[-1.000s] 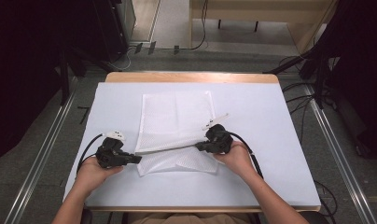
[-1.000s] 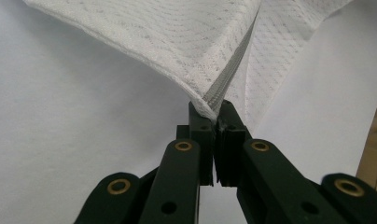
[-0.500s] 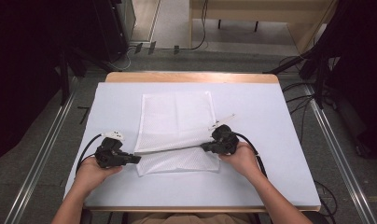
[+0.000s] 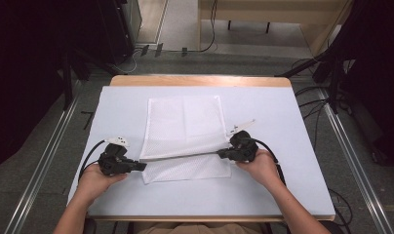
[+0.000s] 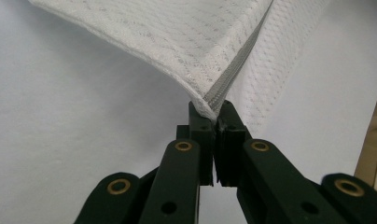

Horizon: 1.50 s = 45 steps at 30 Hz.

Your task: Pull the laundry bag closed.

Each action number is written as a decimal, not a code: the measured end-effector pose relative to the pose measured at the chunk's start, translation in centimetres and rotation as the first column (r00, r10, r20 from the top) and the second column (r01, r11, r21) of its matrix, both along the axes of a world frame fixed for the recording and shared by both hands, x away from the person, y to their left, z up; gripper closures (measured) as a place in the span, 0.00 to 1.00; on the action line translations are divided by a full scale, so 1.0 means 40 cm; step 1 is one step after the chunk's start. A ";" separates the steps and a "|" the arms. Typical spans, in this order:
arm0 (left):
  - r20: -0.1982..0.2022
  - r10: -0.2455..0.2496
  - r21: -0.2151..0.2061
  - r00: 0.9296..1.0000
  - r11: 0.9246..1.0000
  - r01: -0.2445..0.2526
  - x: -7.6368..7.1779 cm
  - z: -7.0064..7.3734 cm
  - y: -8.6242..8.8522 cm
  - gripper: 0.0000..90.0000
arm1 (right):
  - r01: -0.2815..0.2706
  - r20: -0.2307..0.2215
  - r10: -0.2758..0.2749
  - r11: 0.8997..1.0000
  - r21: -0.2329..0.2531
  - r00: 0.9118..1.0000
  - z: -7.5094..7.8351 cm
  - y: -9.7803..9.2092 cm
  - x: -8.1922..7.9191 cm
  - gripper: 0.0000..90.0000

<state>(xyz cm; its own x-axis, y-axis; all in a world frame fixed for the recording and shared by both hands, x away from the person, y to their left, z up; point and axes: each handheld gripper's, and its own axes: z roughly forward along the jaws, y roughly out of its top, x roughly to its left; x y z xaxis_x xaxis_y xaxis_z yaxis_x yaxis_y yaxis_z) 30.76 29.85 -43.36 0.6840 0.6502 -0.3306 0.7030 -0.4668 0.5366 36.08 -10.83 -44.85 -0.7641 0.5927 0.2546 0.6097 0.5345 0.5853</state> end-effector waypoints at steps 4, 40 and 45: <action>-0.001 -0.005 0.001 1.000 1.000 0.005 0.000 0.001 -0.001 0.98 | 0.002 0.002 -0.002 1.000 0.003 1.000 0.002 -0.015 -0.005 0.98; 0.015 0.036 -0.027 0.999 0.999 -0.036 0.002 0.004 0.009 0.70 | -0.004 0.044 0.002 0.999 0.053 0.999 0.026 -0.034 -0.027 0.79; 0.063 0.097 -0.059 0.993 0.994 -0.093 0.002 0.015 0.023 0.58 | 0.029 0.108 -0.036 0.997 0.072 0.993 0.039 -0.058 -0.028 0.59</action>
<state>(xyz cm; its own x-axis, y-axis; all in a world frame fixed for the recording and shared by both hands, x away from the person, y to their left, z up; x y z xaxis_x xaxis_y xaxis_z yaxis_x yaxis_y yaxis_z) 30.84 30.78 -42.74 0.6415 0.6951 -0.3246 0.7053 -0.3679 0.6060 34.96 -13.14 -43.31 -0.7703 0.6012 0.2126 0.5564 0.4707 0.6848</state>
